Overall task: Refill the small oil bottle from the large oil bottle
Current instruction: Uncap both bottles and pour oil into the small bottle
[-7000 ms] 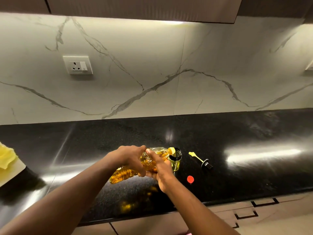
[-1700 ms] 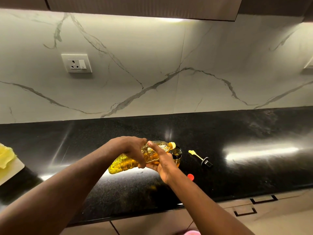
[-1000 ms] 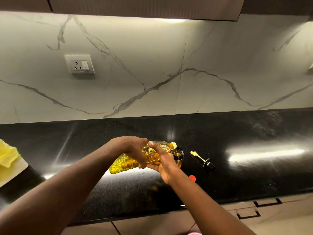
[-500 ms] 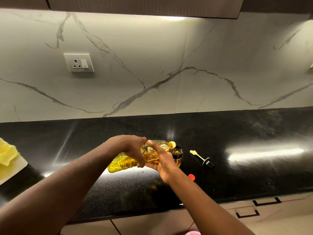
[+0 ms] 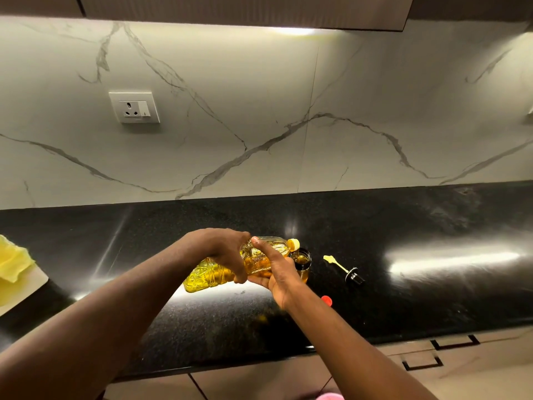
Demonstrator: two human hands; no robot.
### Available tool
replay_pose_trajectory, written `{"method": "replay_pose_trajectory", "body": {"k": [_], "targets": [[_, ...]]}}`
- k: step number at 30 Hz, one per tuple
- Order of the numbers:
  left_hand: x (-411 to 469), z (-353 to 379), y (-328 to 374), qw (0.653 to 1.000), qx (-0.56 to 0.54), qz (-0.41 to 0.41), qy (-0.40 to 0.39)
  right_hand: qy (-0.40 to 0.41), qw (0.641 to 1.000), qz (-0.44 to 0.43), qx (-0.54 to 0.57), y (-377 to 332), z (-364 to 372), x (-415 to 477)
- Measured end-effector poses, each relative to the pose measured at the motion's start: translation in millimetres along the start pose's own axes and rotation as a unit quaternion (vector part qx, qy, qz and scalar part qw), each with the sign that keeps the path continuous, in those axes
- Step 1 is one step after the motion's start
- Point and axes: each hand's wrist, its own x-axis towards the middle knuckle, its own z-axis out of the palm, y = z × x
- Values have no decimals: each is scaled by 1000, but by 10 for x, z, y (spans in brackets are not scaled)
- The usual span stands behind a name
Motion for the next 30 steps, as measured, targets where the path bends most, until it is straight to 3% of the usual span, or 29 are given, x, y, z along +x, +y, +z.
{"method": "replay_pose_trajectory", "body": {"k": [30], "targets": [[-29, 16, 31, 1000, -10, 11, 7, -18, 1000, 0, -23, -48, -53, -77]]}}
